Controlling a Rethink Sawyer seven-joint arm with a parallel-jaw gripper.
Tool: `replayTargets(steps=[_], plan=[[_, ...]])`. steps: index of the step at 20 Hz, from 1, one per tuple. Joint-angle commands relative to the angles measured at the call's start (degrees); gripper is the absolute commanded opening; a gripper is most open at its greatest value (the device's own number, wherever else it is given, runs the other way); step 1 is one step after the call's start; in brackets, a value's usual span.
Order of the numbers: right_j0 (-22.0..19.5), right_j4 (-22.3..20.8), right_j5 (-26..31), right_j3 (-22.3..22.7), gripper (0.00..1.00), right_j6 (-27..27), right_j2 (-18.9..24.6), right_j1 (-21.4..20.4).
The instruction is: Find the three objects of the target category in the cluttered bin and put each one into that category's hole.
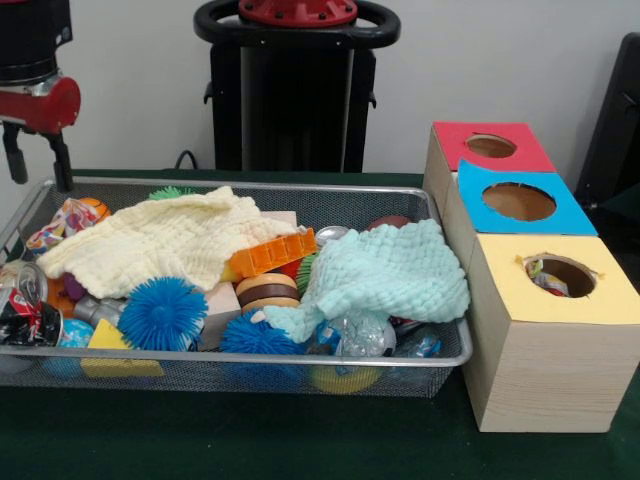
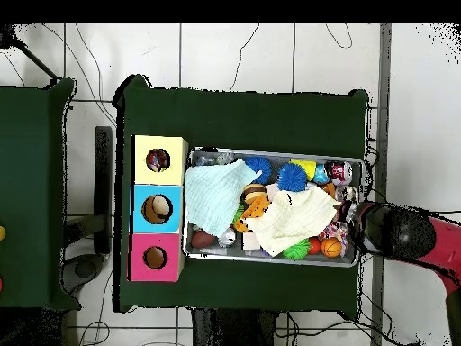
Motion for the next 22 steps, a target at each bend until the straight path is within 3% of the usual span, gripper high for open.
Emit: replayTargets(steps=[1,6,12,22], plan=[[-0.7,-2.99,2.95,0.23,1.0,-11.93,2.83,-0.26],[-0.15,-2.43,1.16,4.69,1.0,-8.73,2.61,-4.54],[1.33,-1.6,2.74,4.66,1.0,-7.05,2.17,-6.14],[3.57,-3.09,-0.9,1.75,1.0,-3.37,0.74,-0.2]])
